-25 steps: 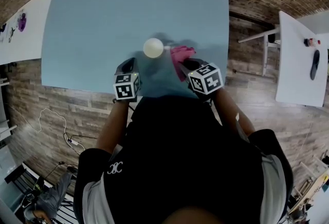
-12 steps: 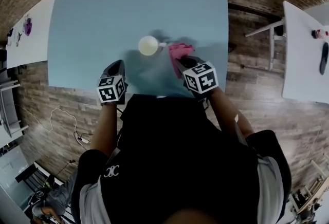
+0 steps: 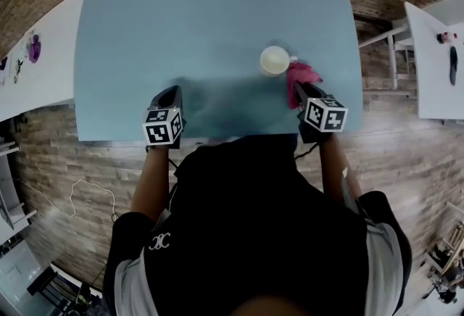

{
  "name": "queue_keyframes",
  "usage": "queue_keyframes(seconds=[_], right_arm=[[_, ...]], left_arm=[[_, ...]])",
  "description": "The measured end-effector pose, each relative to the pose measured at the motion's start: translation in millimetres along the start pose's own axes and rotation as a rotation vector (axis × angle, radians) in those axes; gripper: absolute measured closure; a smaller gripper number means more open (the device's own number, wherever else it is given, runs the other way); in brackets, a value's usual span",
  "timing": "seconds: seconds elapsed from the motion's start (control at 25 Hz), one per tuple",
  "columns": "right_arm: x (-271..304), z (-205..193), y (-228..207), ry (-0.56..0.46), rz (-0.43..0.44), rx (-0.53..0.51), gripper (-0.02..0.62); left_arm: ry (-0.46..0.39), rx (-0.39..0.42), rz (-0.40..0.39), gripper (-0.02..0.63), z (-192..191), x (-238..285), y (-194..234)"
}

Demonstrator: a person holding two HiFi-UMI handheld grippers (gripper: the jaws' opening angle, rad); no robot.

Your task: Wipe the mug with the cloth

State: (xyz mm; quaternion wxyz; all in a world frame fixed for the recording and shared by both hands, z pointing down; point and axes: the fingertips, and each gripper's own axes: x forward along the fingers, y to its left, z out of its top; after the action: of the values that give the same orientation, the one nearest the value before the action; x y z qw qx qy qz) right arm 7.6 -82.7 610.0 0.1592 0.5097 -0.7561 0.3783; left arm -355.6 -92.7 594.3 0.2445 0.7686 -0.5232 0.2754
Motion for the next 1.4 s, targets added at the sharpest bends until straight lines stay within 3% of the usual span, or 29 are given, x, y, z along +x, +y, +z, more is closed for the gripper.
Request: queue_keyframes(seconds=[0.2, 0.4, 0.68, 1.04, 1.4], right_arm=[[-42.2, -5.9, 33.1, -0.172, -0.223, 0.162, 0.557], [-64.6, -25.7, 103.0, -0.235, -0.327, 0.147, 0.557], [-59.0, -43.8, 169.3, -0.244, -0.313, 0.099, 0.557], [-45.2, -46.6, 191.4, -0.223, -0.3, 0.06, 0.56], [-39.3, -62.8, 200.2, -0.18, -0.27, 0.02, 0.56]], left_arm=[[-0.037, 0.003, -0.101, 0.6, -19.7, -12.8, 64.3], [-0.056, 0.024, -0.2, 0.6, -21.5, -28.0, 93.2], [-0.073, 0.079, -0.272, 0.6, -13.4, -44.3, 83.2], [-0.036, 0.15, -0.335, 0.6, -12.3, -40.6, 48.9], [0.001, 0.137, -0.31, 0.6, -26.8, -46.5, 44.1]])
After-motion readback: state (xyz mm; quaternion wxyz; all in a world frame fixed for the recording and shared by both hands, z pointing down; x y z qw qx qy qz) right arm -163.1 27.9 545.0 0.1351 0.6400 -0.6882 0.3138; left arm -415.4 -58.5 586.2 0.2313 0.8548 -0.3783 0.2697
